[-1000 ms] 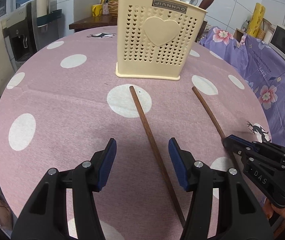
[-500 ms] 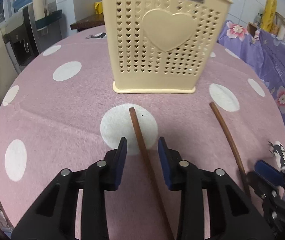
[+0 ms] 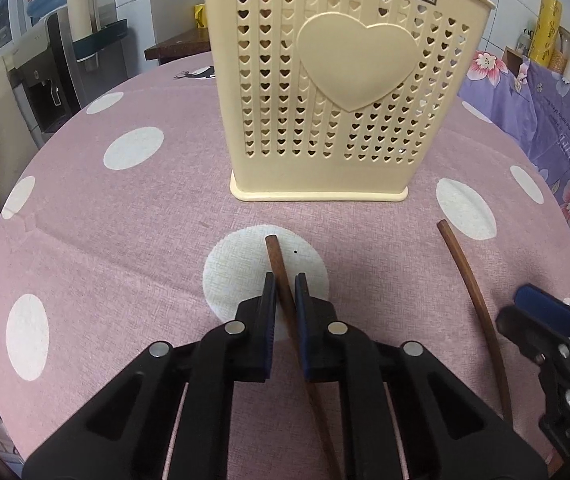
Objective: Organize utensils
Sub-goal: 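Close the left tool on one brown chopstick while the right tool grasps the other, then lift both brown chopsticks toward the beige holder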
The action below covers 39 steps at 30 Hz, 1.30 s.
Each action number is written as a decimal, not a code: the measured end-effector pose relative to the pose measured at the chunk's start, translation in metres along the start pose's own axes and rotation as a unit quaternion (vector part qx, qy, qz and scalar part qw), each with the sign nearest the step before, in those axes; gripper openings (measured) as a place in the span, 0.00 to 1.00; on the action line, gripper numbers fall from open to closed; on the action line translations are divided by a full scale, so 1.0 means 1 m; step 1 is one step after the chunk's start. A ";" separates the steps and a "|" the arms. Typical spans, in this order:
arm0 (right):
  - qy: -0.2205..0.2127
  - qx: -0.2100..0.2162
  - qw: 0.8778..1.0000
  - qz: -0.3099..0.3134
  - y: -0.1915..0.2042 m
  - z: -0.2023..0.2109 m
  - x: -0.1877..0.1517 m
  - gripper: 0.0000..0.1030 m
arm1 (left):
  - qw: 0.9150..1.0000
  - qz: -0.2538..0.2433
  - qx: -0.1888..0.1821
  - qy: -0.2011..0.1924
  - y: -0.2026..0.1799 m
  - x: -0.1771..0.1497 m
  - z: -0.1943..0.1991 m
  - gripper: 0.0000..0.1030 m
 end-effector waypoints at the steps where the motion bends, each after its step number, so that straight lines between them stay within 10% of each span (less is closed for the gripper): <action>1: 0.006 0.001 1.000 0.000 0.000 -0.005 0.004 0.24 | 1.000 0.000 0.000 0.000 0.000 0.000 0.000 0.10; 25: 0.017 -0.030 0.999 -0.007 0.001 -0.034 0.028 0.09 | 1.000 -0.010 0.010 -0.010 -0.007 -0.005 0.002 0.09; 39: -0.087 0.043 0.995 -0.022 -0.007 0.049 0.032 0.08 | 0.995 0.001 -0.042 -0.096 0.010 0.000 0.083 0.07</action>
Point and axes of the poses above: each gripper's, at about its wrist camera, not at the fingertips, and z roughly against the way its jaws point, y to its left, x to its top, the point moved 3 cm from there along -z, roughly the way its jaws point, and after that the axes turned 14 degrees about y, right-handed, at the moved point
